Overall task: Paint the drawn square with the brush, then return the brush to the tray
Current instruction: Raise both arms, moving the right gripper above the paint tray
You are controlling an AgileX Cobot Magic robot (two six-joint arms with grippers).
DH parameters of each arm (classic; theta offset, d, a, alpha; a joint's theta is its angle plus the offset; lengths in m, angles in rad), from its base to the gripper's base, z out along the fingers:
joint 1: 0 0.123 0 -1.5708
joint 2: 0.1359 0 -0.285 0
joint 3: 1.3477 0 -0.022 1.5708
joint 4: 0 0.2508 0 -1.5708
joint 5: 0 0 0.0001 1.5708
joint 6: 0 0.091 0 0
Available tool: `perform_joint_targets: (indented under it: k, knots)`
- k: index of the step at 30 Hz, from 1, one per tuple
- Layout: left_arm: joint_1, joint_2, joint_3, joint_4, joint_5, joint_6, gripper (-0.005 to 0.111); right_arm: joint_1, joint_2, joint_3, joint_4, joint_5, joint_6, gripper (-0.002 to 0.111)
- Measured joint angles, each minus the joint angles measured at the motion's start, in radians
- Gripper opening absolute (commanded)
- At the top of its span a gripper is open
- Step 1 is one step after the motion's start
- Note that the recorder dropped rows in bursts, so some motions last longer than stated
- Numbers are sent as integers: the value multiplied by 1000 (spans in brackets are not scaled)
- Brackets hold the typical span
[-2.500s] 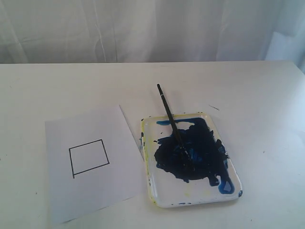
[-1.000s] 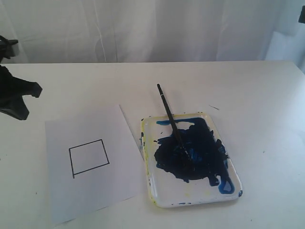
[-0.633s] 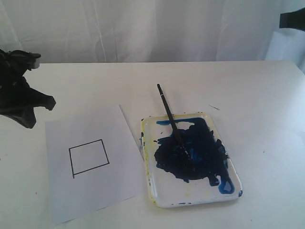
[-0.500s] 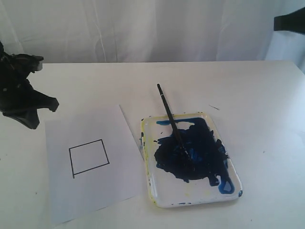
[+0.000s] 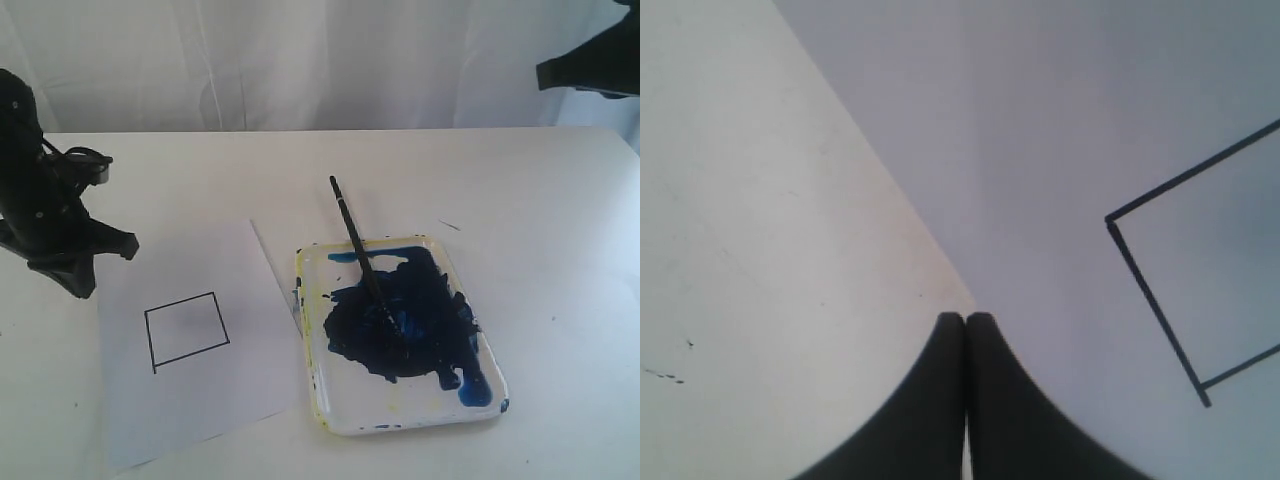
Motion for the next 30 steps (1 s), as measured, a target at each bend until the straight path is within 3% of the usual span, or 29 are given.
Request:
perform_joint_targets:
  k: [6, 11, 13, 30]
  knots:
    - [0, 43, -49, -62, -16, 55, 0, 64, 100, -67, 47, 44, -86, 3]
    - [0, 47, -49, -64, -54, 66, 0, 114, 230, -140, 90, 90, -94, 40]
    - [0, 59, -50, -64, -61, 66, 0, 140, 294, -179, 107, 99, -94, 47]
    - [21, 111, -53, -66, -208, 17, 0, 198, 443, -237, 224, 10, -140, 47]
